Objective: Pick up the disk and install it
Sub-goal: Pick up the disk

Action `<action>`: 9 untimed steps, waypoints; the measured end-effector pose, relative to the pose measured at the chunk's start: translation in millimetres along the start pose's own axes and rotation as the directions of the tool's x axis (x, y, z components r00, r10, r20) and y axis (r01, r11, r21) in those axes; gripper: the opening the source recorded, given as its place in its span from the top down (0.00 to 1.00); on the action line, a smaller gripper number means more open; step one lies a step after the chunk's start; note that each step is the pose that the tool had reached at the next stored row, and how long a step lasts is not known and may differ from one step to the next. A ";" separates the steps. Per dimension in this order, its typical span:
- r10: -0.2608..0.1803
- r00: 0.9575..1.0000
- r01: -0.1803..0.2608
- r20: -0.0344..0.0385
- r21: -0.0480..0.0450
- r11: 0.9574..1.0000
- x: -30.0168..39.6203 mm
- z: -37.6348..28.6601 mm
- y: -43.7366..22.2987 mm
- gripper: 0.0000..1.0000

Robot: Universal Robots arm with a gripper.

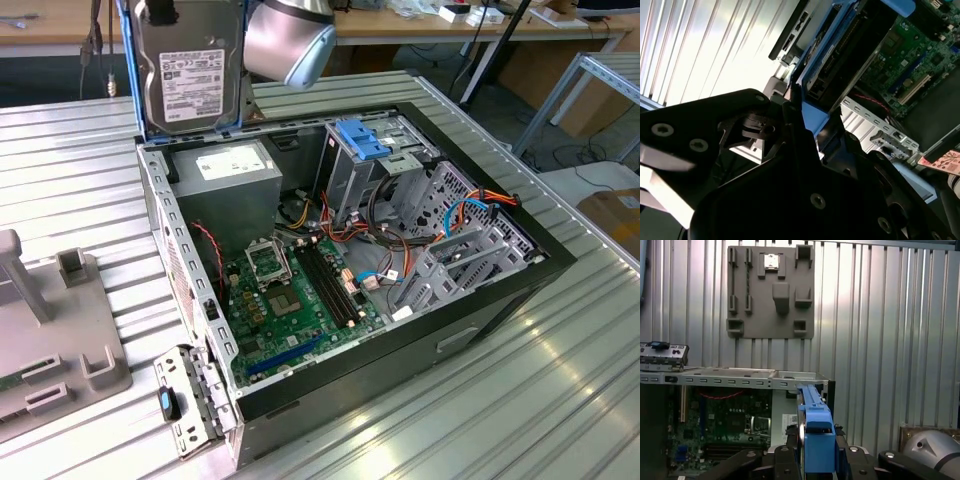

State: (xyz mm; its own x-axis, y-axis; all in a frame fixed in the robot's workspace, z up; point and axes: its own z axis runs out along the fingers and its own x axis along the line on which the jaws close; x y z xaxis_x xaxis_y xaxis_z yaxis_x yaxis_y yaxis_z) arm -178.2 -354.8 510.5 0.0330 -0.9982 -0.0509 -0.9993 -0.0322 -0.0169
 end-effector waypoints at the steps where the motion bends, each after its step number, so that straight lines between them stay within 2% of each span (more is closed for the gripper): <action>1: 0.000 1.000 0.000 0.000 0.000 1.000 0.1 0.0 -3.9 0.63; 4: 0.000 1.000 0.000 0.000 0.000 1.000 0.4 0.1 -13.1 0.63; 7: 0.000 1.000 0.000 0.000 0.000 1.000 0.5 0.2 -13.6 0.63; 9: 0.000 1.000 0.000 0.000 0.000 1.000 3.9 0.0 -13.6 0.63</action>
State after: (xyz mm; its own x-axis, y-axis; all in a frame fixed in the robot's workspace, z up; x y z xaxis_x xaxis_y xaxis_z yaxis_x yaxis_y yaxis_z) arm -164.4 -358.2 510.5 0.0330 -0.9982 -0.0509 -0.9993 -0.0322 -0.0168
